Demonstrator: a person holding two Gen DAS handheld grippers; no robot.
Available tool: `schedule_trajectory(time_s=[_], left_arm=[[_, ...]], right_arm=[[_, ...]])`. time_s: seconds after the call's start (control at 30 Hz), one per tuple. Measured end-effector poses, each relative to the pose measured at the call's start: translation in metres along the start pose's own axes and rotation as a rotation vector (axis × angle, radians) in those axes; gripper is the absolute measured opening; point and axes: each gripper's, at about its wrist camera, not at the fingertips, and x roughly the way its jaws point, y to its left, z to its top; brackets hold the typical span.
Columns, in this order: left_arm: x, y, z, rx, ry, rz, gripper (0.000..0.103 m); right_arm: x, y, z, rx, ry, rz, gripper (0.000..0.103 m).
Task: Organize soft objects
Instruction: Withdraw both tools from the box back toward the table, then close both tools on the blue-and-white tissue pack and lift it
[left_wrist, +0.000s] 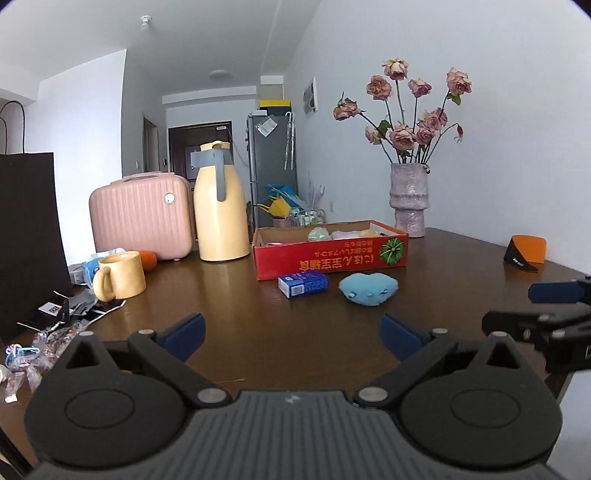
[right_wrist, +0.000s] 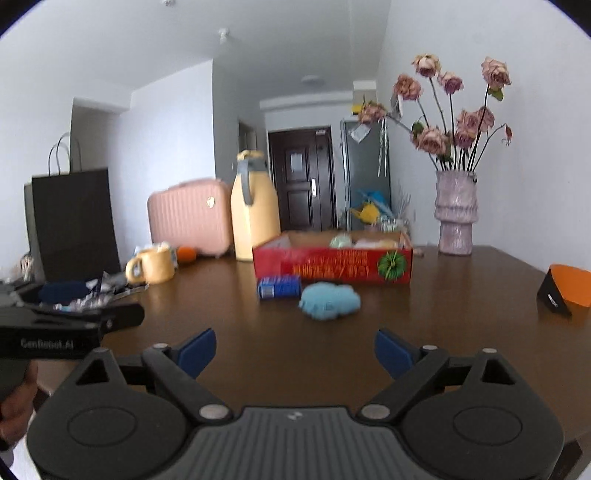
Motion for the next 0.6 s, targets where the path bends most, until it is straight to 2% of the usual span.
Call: schedule_trajectory(time_s=[0.17, 0.3, 0.6], left_arm=[[-0.006, -0.003, 0.0, -0.015, -0.003, -0.003, 0.103], [-0.003, -0.006, 0.001, 0.005, -0.019, 0.025, 0.103], [0.031, 0.001, 0.007, -0.008, 0.044, 0.005, 0.103]], right_arm=[[-0.003, 0.001, -0.001, 0.011, -0.012, -0.012, 0.093], [0.003, -0.002, 0.001, 0.016, -0.005, -0.027, 0.093], [0.042, -0.017, 0.016, 0.044, 0.049, -0.042, 0.093]])
